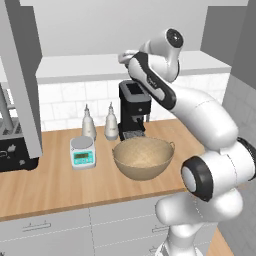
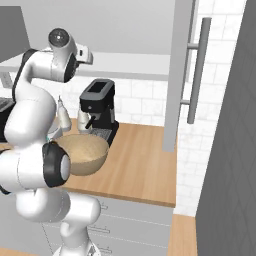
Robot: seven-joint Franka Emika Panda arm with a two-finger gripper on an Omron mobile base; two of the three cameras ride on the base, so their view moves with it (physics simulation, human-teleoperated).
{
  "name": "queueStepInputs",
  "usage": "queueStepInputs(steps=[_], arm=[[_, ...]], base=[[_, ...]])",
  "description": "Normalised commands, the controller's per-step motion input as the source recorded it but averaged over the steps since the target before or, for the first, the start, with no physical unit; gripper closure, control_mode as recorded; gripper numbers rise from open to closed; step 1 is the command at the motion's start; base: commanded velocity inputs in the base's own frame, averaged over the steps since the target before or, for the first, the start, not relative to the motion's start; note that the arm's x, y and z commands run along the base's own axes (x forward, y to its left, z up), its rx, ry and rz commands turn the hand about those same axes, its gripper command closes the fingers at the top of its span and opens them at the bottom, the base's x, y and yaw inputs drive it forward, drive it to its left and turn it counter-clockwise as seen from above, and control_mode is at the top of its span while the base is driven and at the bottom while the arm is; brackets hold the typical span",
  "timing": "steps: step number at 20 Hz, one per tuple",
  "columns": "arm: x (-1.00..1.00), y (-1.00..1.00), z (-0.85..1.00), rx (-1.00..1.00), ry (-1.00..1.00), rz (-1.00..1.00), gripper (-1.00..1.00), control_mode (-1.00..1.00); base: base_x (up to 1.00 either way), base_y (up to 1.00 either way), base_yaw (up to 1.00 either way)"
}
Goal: Open the cabinet, pick up the bread from the cabinet and place it in the basket. Then move the basket to the dining counter.
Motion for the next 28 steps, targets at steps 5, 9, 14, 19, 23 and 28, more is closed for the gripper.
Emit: queueStepInputs(steps=[5,9,14,19,23,28], arm=[[-1.00,0.00,0.08,0.00,0.03,0.00,1.00,-1.00],[-1.00,0.00,0.00,0.00,0.04,0.00,1.00,-1.00],[-1.00,-0.09,0.01,0.00,0.13,0.00,1.00,-1.00],[-1.00,-0.41,0.01,0.00,0.16,0.00,1.00,-1.00],[-0.82,-0.43,-0.33,-0.05,0.19,0.00,1.00,-1.00],[-0.23,-0.11,-0.77,-0.03,0.17,0.00,1.00,-1.00]], base=[[0.00,0.00,0.00],[0.00,0.00,0.00],[0.00,0.00,0.00],[0.00,0.00,0.00],[0.00,0.00,0.00],[0.00,0.00,0.00]])
